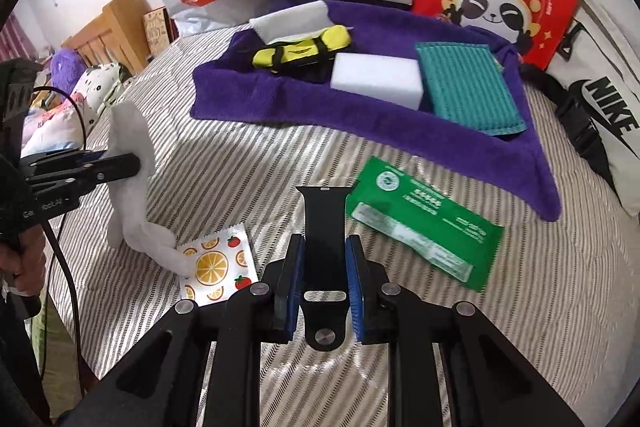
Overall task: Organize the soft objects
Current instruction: 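Grasp the black strap on the bed with the right tool while the left tool holds the cloth, then lay the mint-green cloth on the purple towel with the left tool while the right tool lays the strap there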
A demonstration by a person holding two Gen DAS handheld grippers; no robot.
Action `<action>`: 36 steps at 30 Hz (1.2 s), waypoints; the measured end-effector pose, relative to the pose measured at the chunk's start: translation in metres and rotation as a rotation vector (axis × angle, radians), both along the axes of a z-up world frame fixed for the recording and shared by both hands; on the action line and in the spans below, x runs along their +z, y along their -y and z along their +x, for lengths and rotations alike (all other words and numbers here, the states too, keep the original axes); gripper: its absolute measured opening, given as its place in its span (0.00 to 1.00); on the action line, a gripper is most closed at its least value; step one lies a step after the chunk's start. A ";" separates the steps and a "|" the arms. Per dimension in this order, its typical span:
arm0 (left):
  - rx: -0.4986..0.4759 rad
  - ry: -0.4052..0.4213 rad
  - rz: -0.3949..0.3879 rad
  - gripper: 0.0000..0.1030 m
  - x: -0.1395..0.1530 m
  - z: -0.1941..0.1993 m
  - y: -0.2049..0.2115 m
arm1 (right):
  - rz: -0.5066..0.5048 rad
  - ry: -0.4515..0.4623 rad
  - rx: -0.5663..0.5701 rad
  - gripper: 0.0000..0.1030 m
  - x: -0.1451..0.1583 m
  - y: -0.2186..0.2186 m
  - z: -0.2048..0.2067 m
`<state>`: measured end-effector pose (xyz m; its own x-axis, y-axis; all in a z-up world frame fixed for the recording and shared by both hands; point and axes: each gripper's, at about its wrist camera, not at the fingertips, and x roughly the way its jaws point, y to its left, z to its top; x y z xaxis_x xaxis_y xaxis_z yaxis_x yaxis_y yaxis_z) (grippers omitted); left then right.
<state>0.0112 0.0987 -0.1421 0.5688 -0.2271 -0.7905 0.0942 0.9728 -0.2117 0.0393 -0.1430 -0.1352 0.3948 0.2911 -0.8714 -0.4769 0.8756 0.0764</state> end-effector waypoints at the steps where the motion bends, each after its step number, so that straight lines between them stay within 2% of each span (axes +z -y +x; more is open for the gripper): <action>1: -0.002 0.005 -0.001 0.16 0.005 -0.001 0.000 | 0.005 0.001 -0.006 0.20 0.002 0.003 0.002; 14: 0.005 0.080 -0.021 0.16 0.050 0.003 0.001 | 0.046 0.045 -0.042 0.20 0.024 0.022 0.019; 28: -0.031 0.154 -0.005 0.16 0.092 0.055 0.016 | 0.068 0.096 -0.086 0.20 0.049 0.029 0.069; 36: -0.025 0.189 0.003 0.16 0.101 0.088 0.020 | 0.068 0.102 -0.115 0.20 0.051 0.033 0.098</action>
